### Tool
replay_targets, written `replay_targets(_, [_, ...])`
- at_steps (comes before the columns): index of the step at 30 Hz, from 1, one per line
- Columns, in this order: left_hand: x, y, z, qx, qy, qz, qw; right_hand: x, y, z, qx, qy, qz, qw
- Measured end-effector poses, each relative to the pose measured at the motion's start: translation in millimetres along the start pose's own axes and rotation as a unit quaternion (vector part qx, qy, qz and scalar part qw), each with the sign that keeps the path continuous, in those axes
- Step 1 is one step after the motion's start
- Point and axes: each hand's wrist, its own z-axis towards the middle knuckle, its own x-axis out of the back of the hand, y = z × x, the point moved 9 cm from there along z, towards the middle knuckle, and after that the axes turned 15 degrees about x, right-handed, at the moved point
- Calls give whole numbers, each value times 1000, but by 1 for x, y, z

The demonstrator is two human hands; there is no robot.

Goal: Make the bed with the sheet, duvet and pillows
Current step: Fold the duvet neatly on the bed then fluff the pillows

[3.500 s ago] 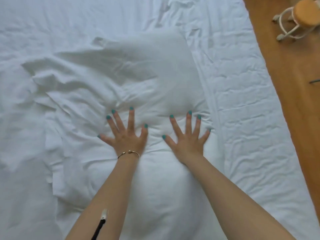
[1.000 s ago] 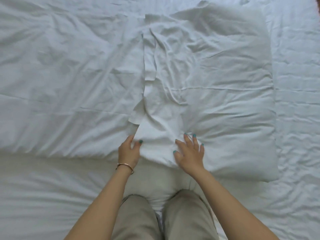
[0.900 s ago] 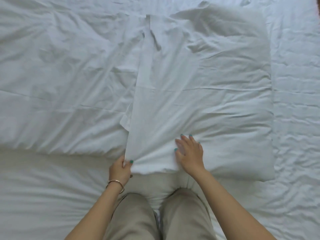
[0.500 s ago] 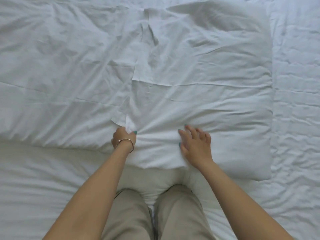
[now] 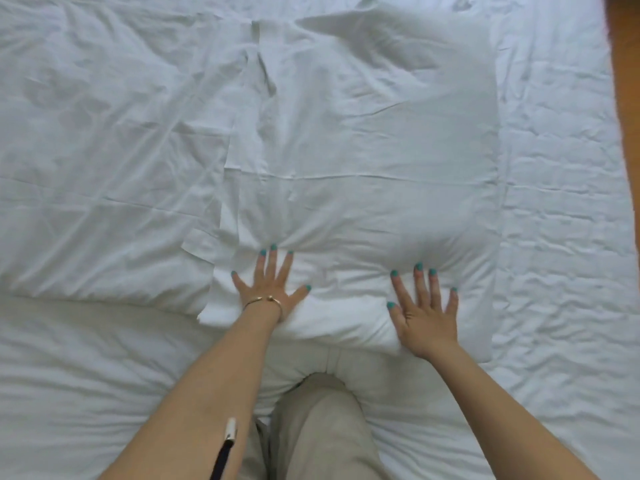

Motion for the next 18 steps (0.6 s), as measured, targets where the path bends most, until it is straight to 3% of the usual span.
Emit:
replay_targets(6, [2, -49, -21, 33, -58, -14, 998, 17, -18, 12, -50, -161, -12, 986])
replay_targets(8, [16, -57, -24, 20, -65, -61, 996, 43, -51, 27, -65, -162, -17, 984])
replay_targets(11, [41, -71, -31, 14, -61, -128, 990, 73, -117, 48, 20, -122, 54, 991])
replay_targets(14, [59, -96, -31, 19, -89, -161, 983, 86, -177, 49, 136, -138, 34, 980])
replay_targets(18, [98, -156, -12, 7, -78, -164, 983, 100, -244, 55, 151, -161, 44, 974])
